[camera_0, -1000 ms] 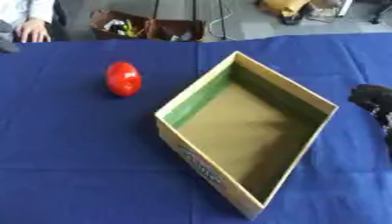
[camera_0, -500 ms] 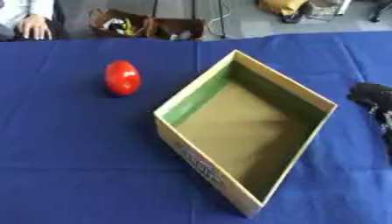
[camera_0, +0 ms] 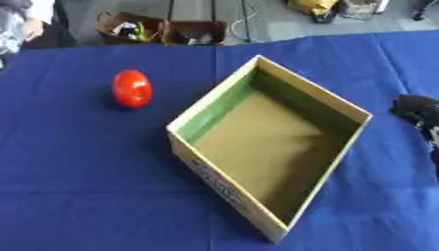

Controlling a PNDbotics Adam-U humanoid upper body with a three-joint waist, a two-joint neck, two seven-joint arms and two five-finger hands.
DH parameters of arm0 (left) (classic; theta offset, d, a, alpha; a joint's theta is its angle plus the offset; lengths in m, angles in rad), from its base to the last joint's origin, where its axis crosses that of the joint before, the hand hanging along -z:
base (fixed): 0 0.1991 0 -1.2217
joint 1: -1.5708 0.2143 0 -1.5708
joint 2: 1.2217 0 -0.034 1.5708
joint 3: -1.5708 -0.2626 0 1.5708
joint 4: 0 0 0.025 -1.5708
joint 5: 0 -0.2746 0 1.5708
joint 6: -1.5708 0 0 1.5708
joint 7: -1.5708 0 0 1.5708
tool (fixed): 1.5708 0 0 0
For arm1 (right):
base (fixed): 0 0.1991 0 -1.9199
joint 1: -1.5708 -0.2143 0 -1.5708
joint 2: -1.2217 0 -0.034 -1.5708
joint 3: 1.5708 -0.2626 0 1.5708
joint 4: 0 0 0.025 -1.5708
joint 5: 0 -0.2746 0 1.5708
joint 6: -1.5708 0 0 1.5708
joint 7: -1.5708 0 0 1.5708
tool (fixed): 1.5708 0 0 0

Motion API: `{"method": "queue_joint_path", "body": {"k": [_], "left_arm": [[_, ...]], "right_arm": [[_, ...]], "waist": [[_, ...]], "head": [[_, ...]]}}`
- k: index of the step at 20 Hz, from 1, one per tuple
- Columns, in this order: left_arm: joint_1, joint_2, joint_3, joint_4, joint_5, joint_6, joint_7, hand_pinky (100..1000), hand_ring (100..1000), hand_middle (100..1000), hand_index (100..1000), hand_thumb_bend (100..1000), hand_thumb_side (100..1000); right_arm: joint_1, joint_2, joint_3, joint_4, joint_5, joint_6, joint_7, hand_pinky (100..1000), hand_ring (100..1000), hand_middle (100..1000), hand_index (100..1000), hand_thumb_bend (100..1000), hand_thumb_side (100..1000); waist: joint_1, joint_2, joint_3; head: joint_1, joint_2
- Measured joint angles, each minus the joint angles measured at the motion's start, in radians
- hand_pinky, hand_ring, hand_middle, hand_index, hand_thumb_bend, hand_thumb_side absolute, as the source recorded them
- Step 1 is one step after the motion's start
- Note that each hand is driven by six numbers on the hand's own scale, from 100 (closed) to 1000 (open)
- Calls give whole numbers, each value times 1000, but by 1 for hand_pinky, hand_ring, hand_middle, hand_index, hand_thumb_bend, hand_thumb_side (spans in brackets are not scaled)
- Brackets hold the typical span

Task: Pick up objects on the table and place them in the box.

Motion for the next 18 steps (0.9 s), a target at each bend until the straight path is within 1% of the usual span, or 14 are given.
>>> {"method": "queue_joint_path", "body": {"k": [1, 2, 3, 6, 9, 10, 11, 12, 13, 17, 18], "left_arm": [[-23, 3, -8, 28, -15, -8, -25, 817, 818, 914, 1000, 100, 916], [-43, 3, -16, 57, -31, -19, -48, 836, 838, 932, 1000, 106, 1000], [-59, 3, -25, 86, -44, -29, -73, 841, 848, 935, 1000, 143, 1000], [-118, 0, -53, 188, -69, -57, -171, 841, 861, 948, 1000, 189, 1000], [-173, -19, -70, 293, -90, -72, -255, 844, 864, 967, 1000, 273, 1000], [-187, -27, -73, 327, -95, -74, -276, 845, 867, 972, 1000, 306, 1000], [-202, -35, -74, 359, -97, -75, -294, 846, 871, 976, 1000, 370, 1000], [-217, -43, -75, 389, -100, -76, -310, 846, 872, 977, 1000, 378, 1000], [-229, -51, -76, 418, -103, -79, -326, 849, 883, 989, 1000, 433, 1000], [-268, -70, -81, 507, -125, -95, -384, 856, 906, 1000, 1000, 505, 1000], [-277, -72, -81, 526, -133, -99, -397, 861, 912, 1000, 1000, 536, 997]], "right_arm": [[3, -1, 0, 0, 0, 0, 1, 894, 868, 638, 809, 100, 871], [5, -3, 0, 0, 0, 0, 2, 894, 868, 638, 809, 100, 870], [7, -4, 0, 0, 1, 0, 4, 893, 868, 637, 808, 100, 867], [7, -5, 3, 0, 4, -1, 7, 893, 867, 635, 806, 100, 865], [8, -5, 6, 0, 7, -4, 11, 892, 867, 634, 805, 100, 863], [10, -5, 7, 0, 7, -5, 12, 892, 867, 634, 804, 100, 862], [12, -5, 7, 0, 7, -5, 13, 892, 866, 633, 803, 100, 863], [13, -5, 7, 0, 7, -6, 15, 892, 866, 633, 803, 100, 863], [14, -5, 9, 0, 8, -7, 17, 892, 866, 632, 801, 100, 862], [15, -6, 12, 0, 11, -12, 23, 891, 865, 631, 799, 100, 861], [15, -6, 12, 0, 12, -13, 24, 890, 865, 630, 798, 100, 860]], "waist": [[0, 0, -1], [0, 0, -2], [0, 0, -2], [0, 0, -7], [0, 0, -10], [0, 0, -11], [0, 0, -13], [0, 0, -15], [0, 2, -16], [3, 16, -22], [6, 19, -24]], "head": [[1, 0], [2, 0], [3, 0], [6, 0], [9, 0], [10, 0], [11, 0], [14, 0], [18, 0], [28, -2], [30, -3]]}}
